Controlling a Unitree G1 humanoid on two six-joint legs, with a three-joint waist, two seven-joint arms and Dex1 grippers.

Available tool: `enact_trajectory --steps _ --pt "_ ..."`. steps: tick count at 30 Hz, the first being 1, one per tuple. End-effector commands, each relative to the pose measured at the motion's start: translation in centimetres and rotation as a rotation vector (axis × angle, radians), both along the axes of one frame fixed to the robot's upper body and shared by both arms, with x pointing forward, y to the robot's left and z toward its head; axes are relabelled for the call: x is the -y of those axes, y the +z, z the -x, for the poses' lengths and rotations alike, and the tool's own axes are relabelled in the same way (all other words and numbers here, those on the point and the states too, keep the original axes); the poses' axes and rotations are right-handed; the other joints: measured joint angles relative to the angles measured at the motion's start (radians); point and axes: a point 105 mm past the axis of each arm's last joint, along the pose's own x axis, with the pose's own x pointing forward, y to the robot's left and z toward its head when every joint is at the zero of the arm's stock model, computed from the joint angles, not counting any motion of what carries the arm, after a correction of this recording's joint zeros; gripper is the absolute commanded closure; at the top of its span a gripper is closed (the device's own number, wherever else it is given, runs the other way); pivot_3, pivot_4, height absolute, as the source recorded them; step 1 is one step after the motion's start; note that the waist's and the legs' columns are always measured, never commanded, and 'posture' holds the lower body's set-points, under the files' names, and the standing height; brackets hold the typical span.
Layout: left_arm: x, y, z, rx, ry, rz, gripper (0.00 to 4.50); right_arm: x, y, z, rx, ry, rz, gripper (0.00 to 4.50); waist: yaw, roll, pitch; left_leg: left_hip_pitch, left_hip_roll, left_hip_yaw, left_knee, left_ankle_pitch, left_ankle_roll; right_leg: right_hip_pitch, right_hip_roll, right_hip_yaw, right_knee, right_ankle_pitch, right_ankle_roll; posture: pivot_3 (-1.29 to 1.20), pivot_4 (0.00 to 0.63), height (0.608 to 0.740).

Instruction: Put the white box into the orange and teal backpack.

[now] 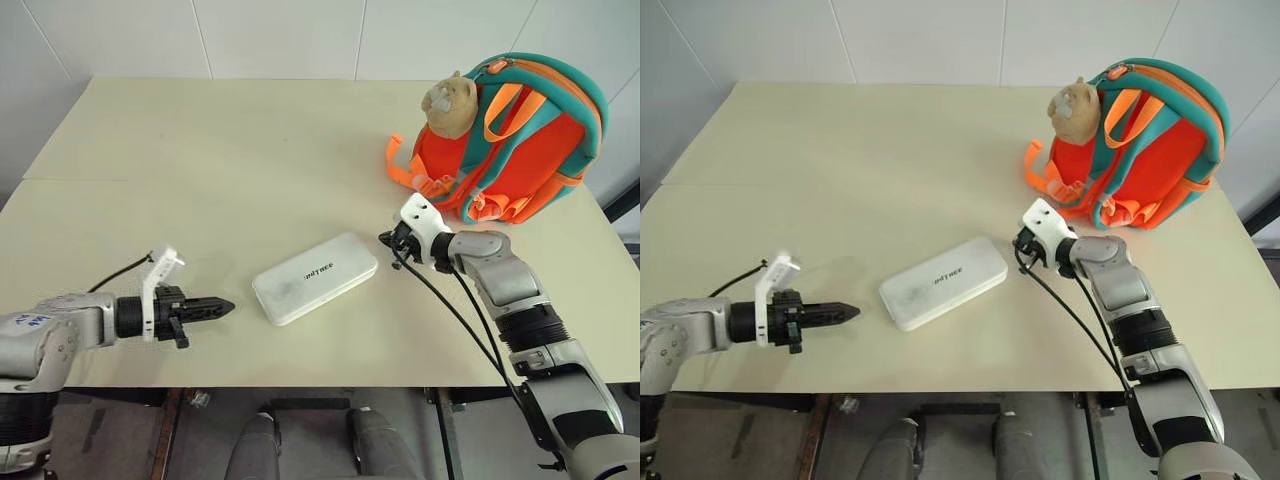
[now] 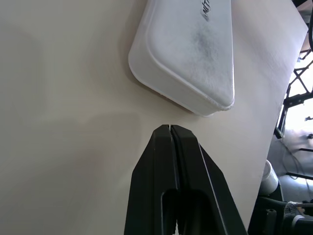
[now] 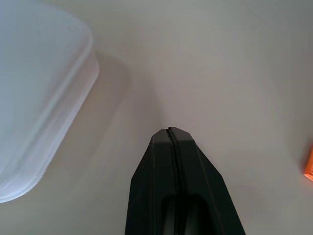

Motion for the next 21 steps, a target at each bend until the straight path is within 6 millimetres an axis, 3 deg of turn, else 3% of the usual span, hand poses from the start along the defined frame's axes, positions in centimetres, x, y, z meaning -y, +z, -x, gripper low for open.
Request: enact_trajectory --steps 1,10,21 --pt "1.5 0.2 0.1 0.014 -0.036 0.013 4.47 -0.8 1.1 0.3 0.036 0.037 0.0 4.5 0.0 0.0 0.0 0.0 0.0 0.0 0.0 0.0 0.0 0.0 0.0 0.0 0.0 0.0 0.0 0.0 0.15 0.74" --pt "2.9 -0.2 -1.0 0.061 -0.06 0.044 4.47 -2.5 1.1 3.0 -0.028 0.178 -0.005 4.5 0.001 0.0 0.0 0.001 0.0 0.0 0.003 0.0 0.0 0.001 0.0 0.0 0.003 0.0 0.0 0.0 0.15 0.74" --pt "3.0 -0.1 -2.3 0.105 -0.074 0.02 4.47 -2.6 0.9 6.6 -0.143 0.311 0.039 4.5 0.003 0.0 0.0 0.002 -0.001 0.0 0.003 0.0 0.0 0.001 0.0 0.0 0.002 0.0 0.0 0.0 0.15 0.74"
